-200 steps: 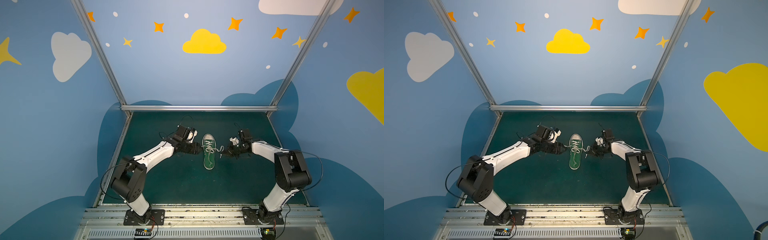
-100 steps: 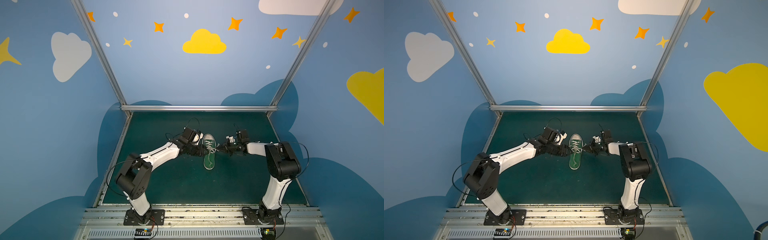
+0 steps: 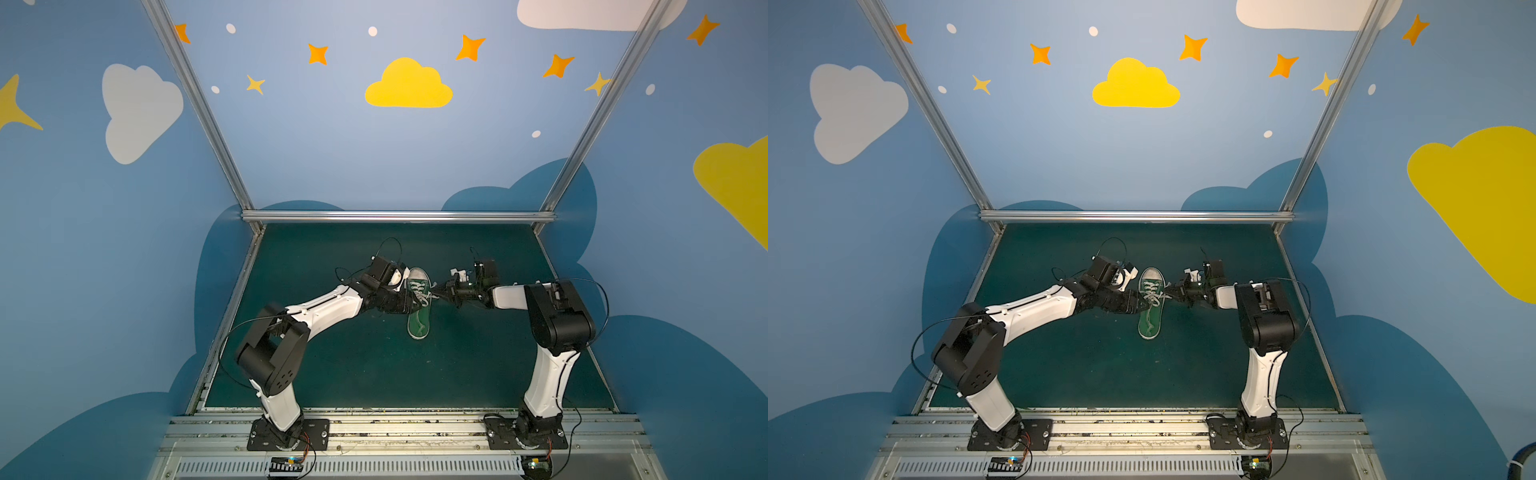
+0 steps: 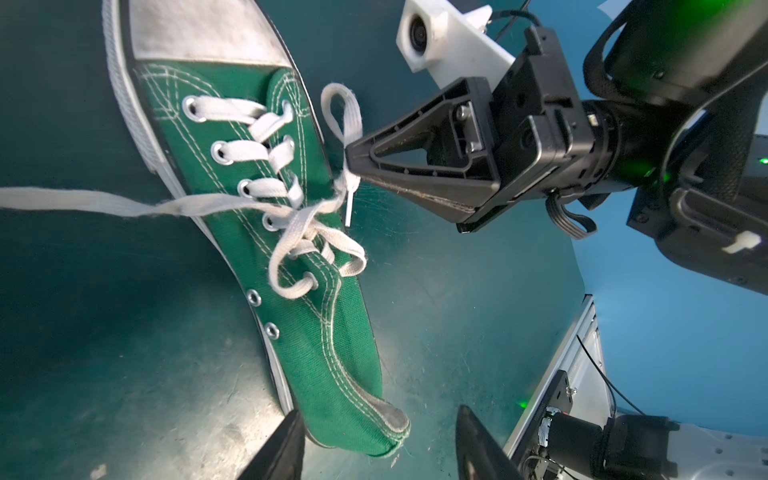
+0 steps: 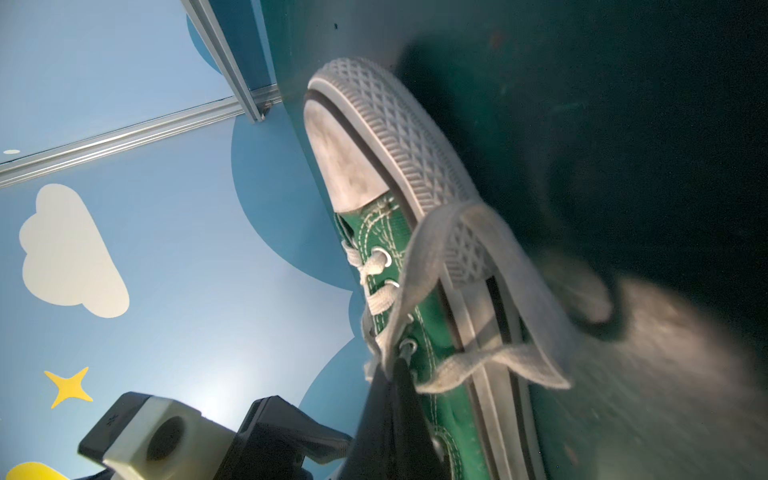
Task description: Tie the shoes
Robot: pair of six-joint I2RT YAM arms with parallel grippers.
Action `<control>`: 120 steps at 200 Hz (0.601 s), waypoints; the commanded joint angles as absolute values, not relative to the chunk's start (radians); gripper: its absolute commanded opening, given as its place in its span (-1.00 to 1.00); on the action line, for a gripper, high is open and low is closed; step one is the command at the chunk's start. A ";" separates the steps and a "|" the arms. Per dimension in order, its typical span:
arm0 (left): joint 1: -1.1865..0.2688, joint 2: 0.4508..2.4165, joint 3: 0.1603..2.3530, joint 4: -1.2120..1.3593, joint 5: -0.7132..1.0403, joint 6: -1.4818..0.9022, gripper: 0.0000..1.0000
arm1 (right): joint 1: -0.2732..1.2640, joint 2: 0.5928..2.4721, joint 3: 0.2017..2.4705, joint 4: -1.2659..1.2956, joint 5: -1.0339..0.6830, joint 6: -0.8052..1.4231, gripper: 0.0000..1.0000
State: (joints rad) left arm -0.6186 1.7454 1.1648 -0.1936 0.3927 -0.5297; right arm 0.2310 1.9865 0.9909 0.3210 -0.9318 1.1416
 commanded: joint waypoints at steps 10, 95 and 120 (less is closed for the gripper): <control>-0.622 1.765 1.167 -0.176 0.408 -0.537 0.16 | 0.239 2.015 0.984 0.349 -0.966 1.150 -1.00; -0.630 1.761 1.140 -0.155 0.409 -0.545 0.14 | 0.256 2.027 0.964 0.413 -1.018 1.192 -1.00; -0.634 1.761 1.131 -0.141 0.408 -0.552 0.13 | 0.256 2.011 0.945 0.419 -1.022 1.195 -1.00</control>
